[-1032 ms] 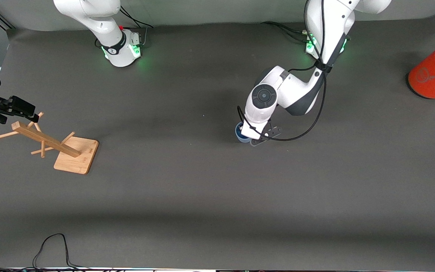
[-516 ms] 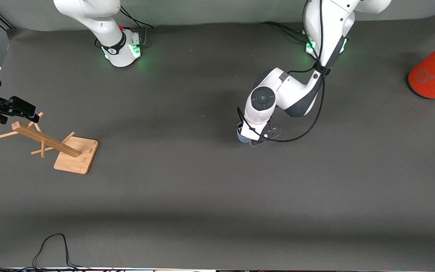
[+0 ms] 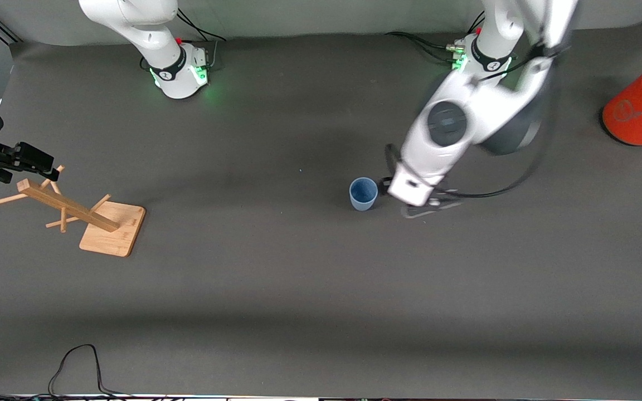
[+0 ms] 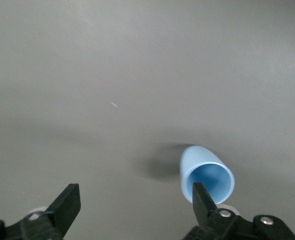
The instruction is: Rotate and upright cup with both arms
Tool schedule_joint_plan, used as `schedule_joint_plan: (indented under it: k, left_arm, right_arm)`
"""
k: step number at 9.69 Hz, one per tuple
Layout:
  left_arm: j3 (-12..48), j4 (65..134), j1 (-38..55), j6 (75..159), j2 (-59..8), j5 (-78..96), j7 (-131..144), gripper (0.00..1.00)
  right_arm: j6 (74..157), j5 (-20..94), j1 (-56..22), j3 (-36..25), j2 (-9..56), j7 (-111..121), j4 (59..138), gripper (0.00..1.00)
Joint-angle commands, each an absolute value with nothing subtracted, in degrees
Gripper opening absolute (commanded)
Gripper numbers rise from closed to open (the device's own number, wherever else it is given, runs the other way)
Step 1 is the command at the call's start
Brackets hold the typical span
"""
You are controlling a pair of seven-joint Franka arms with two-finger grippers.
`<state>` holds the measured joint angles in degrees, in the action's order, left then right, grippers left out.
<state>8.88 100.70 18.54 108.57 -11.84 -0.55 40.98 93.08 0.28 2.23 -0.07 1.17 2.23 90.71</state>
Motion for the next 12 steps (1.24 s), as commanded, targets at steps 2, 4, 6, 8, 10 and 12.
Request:
schedule_joint_plan:
  k: [2, 4, 6, 8, 10, 12]
  left_arm:
    - [8.61, 101.78, 6.55, 101.54, -2.84, -1.5, 17.58, 1.0]
    - [8.53, 102.39, 1.34, 102.03, 1.73, -1.49, 11.26, 1.0]
    - [8.0, 101.69, -1.65, 103.88, 3.86, -2.28, 8.62, 1.0]
    - [8.0, 98.98, -3.16, 99.7, 3.61, -2.2, 4.51, 1.0]
    - [8.0, 95.99, -3.69, 91.97, 2.64, -2.11, 0.46, 1.0]
    - [8.0, 95.8, -4.48, 89.13, 2.55, -1.67, -0.44, 1.0]
  right_arm:
    - [92.55, -0.44, 1.67, -0.44, 1.23, 3.08, 90.26, 1.0]
    - [92.55, -0.44, 1.76, -0.44, 1.23, 2.99, 90.35, 1.0]
    - [92.55, -0.44, 1.76, -0.44, 1.23, 2.99, 90.26, 1.0]
    - [92.55, -0.44, 1.67, -0.44, 1.32, 2.99, 90.35, 1.0]
    - [92.64, -0.44, 1.76, -0.44, 1.32, 3.08, 90.26, 1.0]
    - [92.64, -0.44, 1.67, -0.44, 1.32, 3.08, 90.26, 1.0]
